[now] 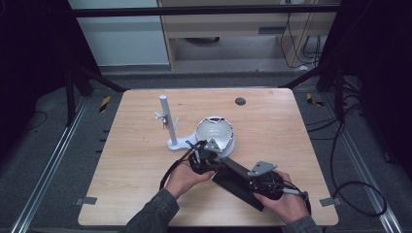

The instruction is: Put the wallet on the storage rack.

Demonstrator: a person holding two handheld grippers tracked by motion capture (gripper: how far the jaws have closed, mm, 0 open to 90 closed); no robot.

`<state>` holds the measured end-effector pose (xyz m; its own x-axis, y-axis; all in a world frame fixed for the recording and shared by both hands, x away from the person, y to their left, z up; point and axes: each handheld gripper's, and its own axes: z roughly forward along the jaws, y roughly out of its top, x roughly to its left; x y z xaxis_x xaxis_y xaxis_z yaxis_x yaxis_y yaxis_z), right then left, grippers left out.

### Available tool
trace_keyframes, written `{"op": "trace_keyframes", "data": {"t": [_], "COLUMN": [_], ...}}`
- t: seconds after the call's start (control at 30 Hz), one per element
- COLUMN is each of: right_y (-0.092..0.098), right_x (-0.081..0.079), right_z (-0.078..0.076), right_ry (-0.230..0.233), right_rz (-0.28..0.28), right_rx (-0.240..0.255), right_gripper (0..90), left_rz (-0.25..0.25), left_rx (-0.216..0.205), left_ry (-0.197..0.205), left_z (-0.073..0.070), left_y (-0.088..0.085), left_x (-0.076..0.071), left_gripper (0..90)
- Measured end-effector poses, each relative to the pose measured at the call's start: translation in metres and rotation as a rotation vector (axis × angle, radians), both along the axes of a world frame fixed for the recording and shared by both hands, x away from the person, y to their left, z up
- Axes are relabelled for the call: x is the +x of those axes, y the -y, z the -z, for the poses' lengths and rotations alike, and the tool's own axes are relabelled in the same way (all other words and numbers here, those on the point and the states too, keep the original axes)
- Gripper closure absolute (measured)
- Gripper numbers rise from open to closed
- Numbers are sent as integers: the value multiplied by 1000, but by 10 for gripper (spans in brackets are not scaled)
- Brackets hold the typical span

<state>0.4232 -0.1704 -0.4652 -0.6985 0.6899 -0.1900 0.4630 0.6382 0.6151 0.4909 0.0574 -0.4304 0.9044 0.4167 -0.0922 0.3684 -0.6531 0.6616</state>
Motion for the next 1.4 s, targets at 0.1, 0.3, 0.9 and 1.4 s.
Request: {"op": "trace_keyframes", "data": {"t": [0.1,0.3,0.9,1.4], "right_y": [0,0,30,41], "right_x": [1,4,-11,-18], "right_z": [-4,-14,-34,-51], "right_ry": [18,75,196,283], "right_rz": [-14,-41,-84,-95], "right_rx": [-32,-107,95,226], "right_gripper": [672,842,847,848], "left_rz": [-19,-46,-37,-24], "left_rx": [-2,7,-27,-51], "left_ry": [12,37,64,109], "left_z": [-2,-5,-10,-29], "left_y": [-3,-16,-36,-33], "left_x": [-2,-7,-14,-12], "left_gripper": [722,631,258,182]}}
